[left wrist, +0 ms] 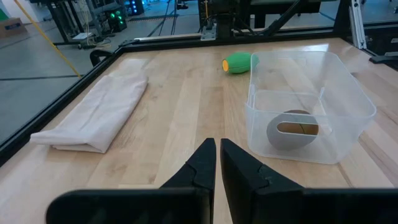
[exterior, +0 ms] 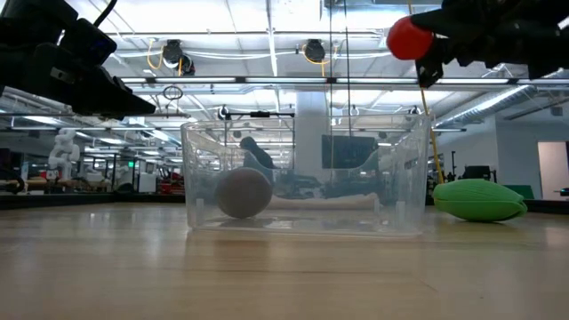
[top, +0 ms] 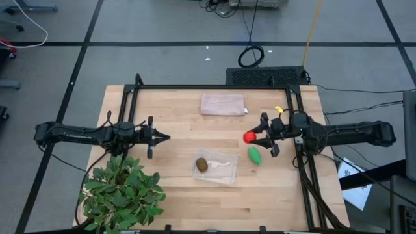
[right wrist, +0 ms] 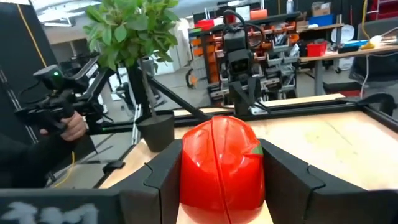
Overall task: Pick and placing Produce into tupperware
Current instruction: Put the tomato into the transparent bin
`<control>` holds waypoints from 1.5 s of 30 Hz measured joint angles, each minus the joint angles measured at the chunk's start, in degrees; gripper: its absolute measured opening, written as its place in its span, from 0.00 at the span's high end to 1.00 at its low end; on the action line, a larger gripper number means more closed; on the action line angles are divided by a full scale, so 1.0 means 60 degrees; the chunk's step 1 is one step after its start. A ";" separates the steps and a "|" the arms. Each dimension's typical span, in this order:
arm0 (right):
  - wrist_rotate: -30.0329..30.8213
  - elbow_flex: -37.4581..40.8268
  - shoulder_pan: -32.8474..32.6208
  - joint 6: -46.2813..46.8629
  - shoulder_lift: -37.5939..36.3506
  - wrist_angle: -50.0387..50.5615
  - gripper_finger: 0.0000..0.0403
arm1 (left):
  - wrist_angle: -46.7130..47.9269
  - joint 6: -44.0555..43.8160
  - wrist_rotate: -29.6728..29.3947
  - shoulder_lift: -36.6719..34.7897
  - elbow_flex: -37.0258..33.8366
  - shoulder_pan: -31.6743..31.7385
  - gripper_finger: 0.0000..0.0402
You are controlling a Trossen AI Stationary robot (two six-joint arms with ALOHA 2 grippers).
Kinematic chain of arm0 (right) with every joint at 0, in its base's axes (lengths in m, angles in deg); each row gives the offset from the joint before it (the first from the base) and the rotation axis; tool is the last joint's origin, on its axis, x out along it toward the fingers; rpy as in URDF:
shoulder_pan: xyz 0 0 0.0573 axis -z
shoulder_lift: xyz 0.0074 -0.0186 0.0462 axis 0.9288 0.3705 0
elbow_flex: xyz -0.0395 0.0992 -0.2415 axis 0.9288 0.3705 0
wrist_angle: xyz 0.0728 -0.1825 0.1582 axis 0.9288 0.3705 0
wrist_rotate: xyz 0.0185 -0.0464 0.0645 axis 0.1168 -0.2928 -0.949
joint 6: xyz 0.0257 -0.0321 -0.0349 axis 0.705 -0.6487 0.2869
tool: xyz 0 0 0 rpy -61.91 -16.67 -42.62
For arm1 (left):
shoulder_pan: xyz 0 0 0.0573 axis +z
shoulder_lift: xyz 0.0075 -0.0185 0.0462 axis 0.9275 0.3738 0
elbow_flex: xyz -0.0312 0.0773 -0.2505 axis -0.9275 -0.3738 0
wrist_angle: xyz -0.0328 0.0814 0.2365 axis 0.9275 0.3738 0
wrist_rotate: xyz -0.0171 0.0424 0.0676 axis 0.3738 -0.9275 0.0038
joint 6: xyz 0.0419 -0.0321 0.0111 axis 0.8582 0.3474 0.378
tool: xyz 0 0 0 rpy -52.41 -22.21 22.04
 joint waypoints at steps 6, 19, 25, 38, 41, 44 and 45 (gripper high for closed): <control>-0.0041 -0.0698 0.0000 -0.0334 0.0745 0.0606 0.59 | 0.0003 0.0000 0.0000 -0.0003 0.0000 0.0003 0.93; -0.0503 -0.2170 0.0004 -0.0501 0.1508 0.2416 0.59 | 0.0000 0.0033 0.0004 0.0000 0.0000 0.0002 0.93; -0.0503 -0.2716 0.0007 -0.0463 0.1964 0.2937 0.59 | 0.0000 0.0036 0.0004 0.0000 0.0000 0.0000 0.93; -0.0506 -0.4146 0.0007 -0.0453 0.3187 0.4268 0.59 | 0.0095 0.0069 -0.0004 0.0000 0.0000 0.0004 0.93; -0.0749 -0.4393 0.0009 -0.0453 0.3480 0.4487 0.59 | 0.0098 0.0138 -0.0007 0.0000 0.0000 0.0000 0.93; -0.0770 -0.4743 0.0007 -0.0452 0.3820 0.4896 0.59 | 0.0091 0.0138 -0.0007 0.0000 0.0000 0.0000 0.93; -0.0796 -0.4888 0.0007 -0.0434 0.3958 0.5010 0.59 | 0.0091 0.0142 -0.0007 0.0000 0.0000 0.0000 0.93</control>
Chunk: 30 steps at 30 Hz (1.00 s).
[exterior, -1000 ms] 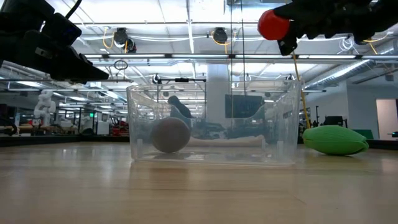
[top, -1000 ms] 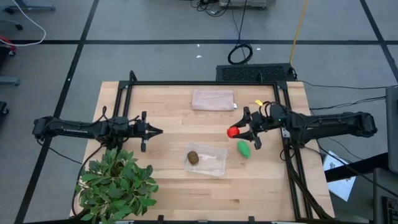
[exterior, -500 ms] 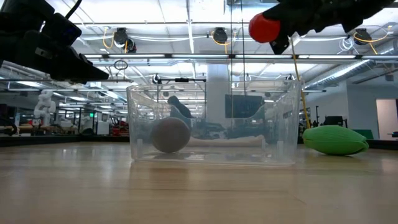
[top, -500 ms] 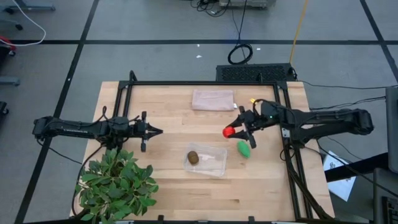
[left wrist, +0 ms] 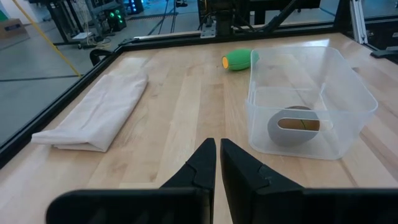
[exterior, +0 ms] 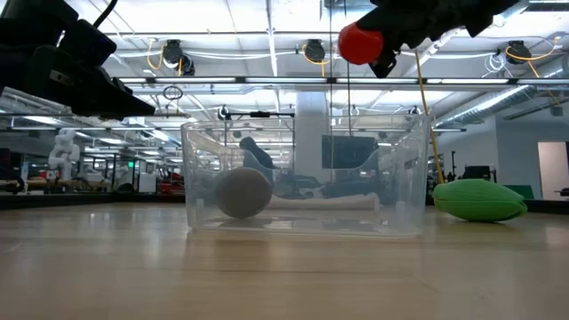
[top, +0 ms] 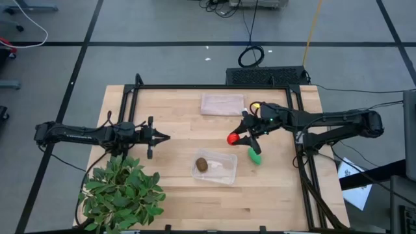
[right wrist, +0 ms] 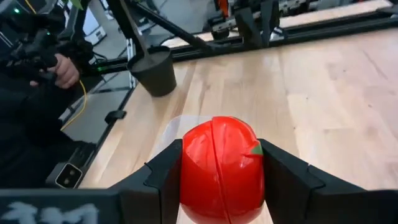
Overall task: Pick and placing Produce into tupperware
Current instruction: Put the tomato into the transparent bin
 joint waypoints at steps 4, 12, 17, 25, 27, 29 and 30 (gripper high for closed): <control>-0.0446 -0.0538 0.0004 -0.0061 0.0463 0.0623 0.59 | -0.0002 0.0002 0.0000 0.0000 0.0000 0.0001 0.93; -0.0464 -0.1489 -0.0011 -0.0142 0.1378 0.1521 0.59 | -0.0004 0.0008 -0.0004 0.0000 0.0000 0.0001 0.93; -0.0461 -0.1995 -0.0054 -0.0318 0.1880 0.2134 0.59 | -0.0002 0.0013 -0.0004 0.0000 0.0000 0.0003 0.93; -0.0450 -0.2891 -0.0471 -0.0687 0.2900 0.2937 0.59 | -0.0004 0.0063 -0.0004 -0.0001 0.0000 0.0000 0.93; -0.0447 -0.3139 -0.0574 -0.0740 0.3180 0.3190 0.59 | -0.0004 0.0064 -0.0004 -0.0001 0.0000 0.0000 0.93; -0.0447 -0.3359 -0.0681 -0.0859 0.3463 0.3422 0.59 | -0.0007 0.0062 -0.0004 0.0000 0.0000 0.0003 0.93; -0.0447 -0.3458 -0.0715 -0.0942 0.3613 0.3526 0.59 | -0.0007 0.0062 -0.0004 -0.0003 0.0000 0.0003 0.93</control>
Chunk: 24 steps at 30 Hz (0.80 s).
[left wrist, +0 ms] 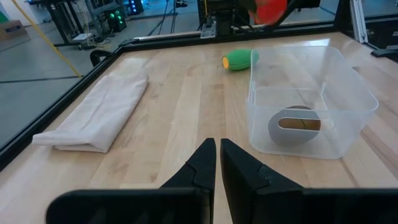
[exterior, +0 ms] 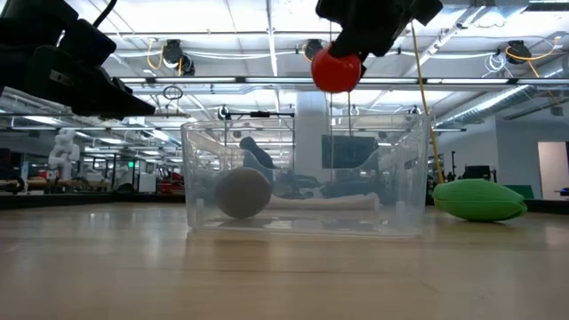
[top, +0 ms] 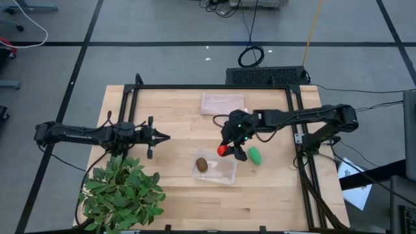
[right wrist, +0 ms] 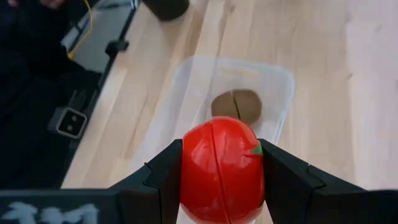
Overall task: Pick and placing Produce into tupperware
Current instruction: Put the tomato into the transparent bin
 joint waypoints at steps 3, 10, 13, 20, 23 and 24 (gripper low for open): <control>0.0004 -0.0222 -0.0112 -0.0194 0.0432 0.0370 0.59 | 0.0000 0.0000 0.0000 0.0001 0.0000 0.0000 0.93; 0.0058 -0.0546 -0.0296 -0.0632 0.1306 0.0639 0.59 | 0.0002 -0.0007 0.0000 0.0002 0.0000 -0.0001 0.93; 0.0055 -0.0670 -0.0298 -0.0811 0.1582 0.0710 0.59 | 0.0003 0.0005 0.0000 0.0001 0.0000 -0.0004 0.93; 0.0107 -0.1051 -0.0422 -0.1494 0.2319 0.1138 0.59 | 0.0003 0.0084 -0.0003 0.0003 0.0000 0.0000 0.93; 0.0483 -0.1165 -0.0621 -0.1943 0.2550 0.1198 0.59 | 0.0007 0.0123 -0.0004 0.0003 0.0000 0.0000 0.93; 0.0730 -0.1223 -0.0685 -0.2115 0.2620 0.1244 0.59 | 0.0010 0.0153 -0.0004 0.0000 0.0000 0.0000 0.93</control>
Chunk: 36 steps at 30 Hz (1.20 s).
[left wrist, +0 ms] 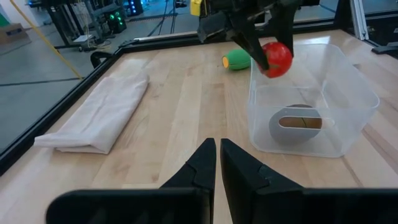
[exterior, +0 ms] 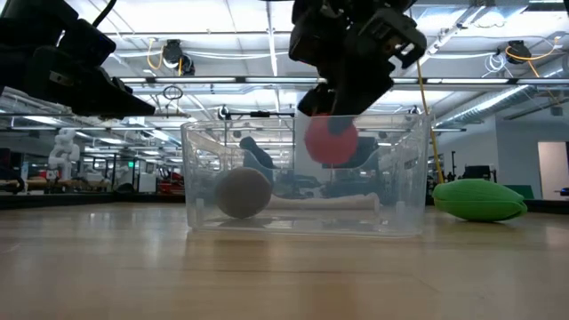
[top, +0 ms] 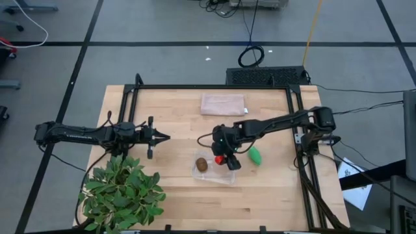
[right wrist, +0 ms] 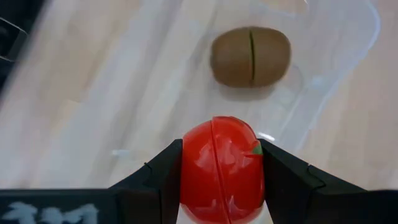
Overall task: Pick and placing Produce into tupperware
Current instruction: Put the tomato into the transparent bin
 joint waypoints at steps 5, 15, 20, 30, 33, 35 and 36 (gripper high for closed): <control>0.0670 -0.0250 -0.0185 -0.0744 0.0294 0.0321 0.59 | 0.0015 0.0004 0.0000 0.0001 0.0000 0.0000 0.93; 0.0856 -0.0352 -0.0473 -0.1911 0.0480 0.0209 0.59 | 0.0033 0.0004 0.0004 0.0001 0.0000 0.0000 0.93; 0.0847 -0.0352 -0.0785 -0.2669 0.0480 0.0013 0.59 | 0.0076 0.0004 0.0004 0.0002 0.0000 0.0000 0.93; 0.0850 -0.0352 -0.0880 -0.3660 0.1008 0.0083 0.59 | 0.0073 0.0004 0.0007 0.0001 0.0000 0.0000 0.93; 0.0838 -0.0352 -0.0880 -0.3886 0.1222 0.0020 0.59 | 0.0069 0.0004 0.0007 0.0003 0.0000 0.0000 0.93; 0.0824 -0.0352 -0.0880 -0.3934 0.1265 0.0039 0.59 | 0.0069 0.0005 0.0007 0.0003 0.0000 0.0000 0.93; 0.0811 -0.0352 -0.0880 -0.3934 0.1289 0.0002 0.59 | 0.0069 0.0005 0.0007 -0.0001 0.0000 0.0000 0.93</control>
